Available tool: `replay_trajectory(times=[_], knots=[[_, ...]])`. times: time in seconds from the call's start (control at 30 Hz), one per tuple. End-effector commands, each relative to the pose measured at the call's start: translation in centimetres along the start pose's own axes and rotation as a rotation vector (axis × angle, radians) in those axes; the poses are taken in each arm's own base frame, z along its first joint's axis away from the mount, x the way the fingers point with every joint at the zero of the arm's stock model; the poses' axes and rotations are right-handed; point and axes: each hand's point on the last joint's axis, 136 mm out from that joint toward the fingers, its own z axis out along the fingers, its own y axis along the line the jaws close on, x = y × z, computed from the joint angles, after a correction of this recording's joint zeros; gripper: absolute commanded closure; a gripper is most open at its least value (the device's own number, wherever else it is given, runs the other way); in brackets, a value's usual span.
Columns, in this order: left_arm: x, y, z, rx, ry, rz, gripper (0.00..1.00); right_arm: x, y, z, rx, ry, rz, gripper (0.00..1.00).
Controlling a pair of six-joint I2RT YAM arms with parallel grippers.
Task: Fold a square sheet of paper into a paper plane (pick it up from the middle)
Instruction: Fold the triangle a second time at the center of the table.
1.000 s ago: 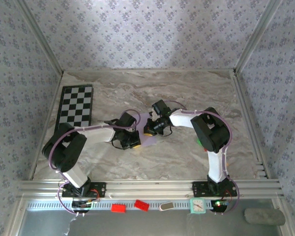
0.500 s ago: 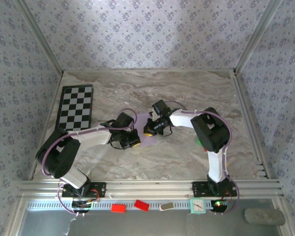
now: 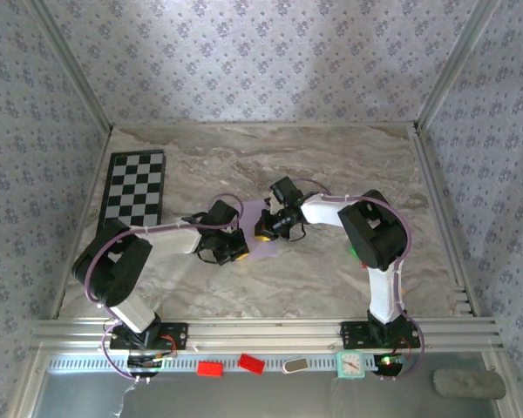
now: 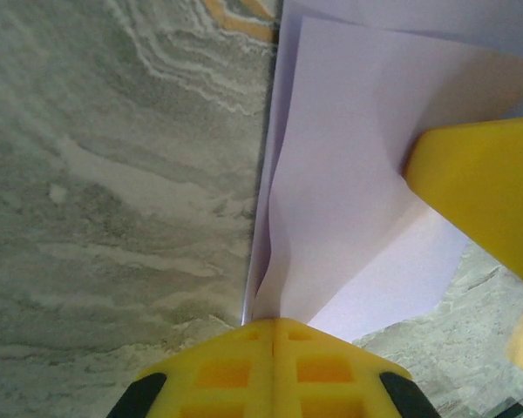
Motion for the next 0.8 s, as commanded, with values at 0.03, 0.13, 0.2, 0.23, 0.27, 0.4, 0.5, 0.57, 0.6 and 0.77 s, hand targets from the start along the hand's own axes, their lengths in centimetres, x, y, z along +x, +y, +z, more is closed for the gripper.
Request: replay_trajectory(times=[0.03, 0.13, 0.2, 0.23, 0.27, 0.4, 0.5, 0.57, 0.6, 0.77], knots=[[0.5, 3.4, 0.4, -0.112, 0.005, -0.063, 1.00, -0.4, -2.0, -0.5, 0.086, -0.038, -0.031, 0.99], [0.6, 3.5, 0.5, -0.114, 0.011, -0.066, 1.00, -0.9, 0.5, -1.9, 0.036, -0.065, -0.130, 0.98], [0.6, 3.4, 0.6, -0.111, 0.013, -0.064, 1.00, -0.7, 1.4, -2.3, 0.022, -0.068, -0.156, 0.98], [0.6, 3.4, 0.6, -0.111, 0.015, -0.063, 1.00, -0.4, 1.6, -2.4, 0.022, -0.064, -0.184, 0.98], [0.6, 3.3, 0.6, -0.108, 0.014, -0.063, 1.00, 0.0, 1.6, -2.3, 0.021, -0.056, -0.199, 0.98], [0.6, 3.3, 0.5, -0.107, 0.014, -0.062, 1.00, 1.6, 1.9, -1.4, 0.016, -0.016, -0.220, 0.98], [0.6, 3.2, 0.5, -0.105, 0.014, -0.063, 1.00, 2.5, 2.1, -0.7, 0.017, 0.009, -0.226, 0.98], [0.6, 3.2, 0.5, -0.104, 0.013, -0.063, 1.00, 2.9, 2.1, -0.3, 0.021, 0.021, -0.228, 0.99], [0.5, 3.1, 0.5, -0.102, 0.012, -0.062, 1.00, 3.1, 2.0, -0.1, 0.024, 0.025, -0.226, 0.99], [0.5, 3.1, 0.4, -0.099, 0.009, -0.065, 1.00, 3.5, 1.5, 0.6, 0.039, 0.049, -0.212, 0.99]])
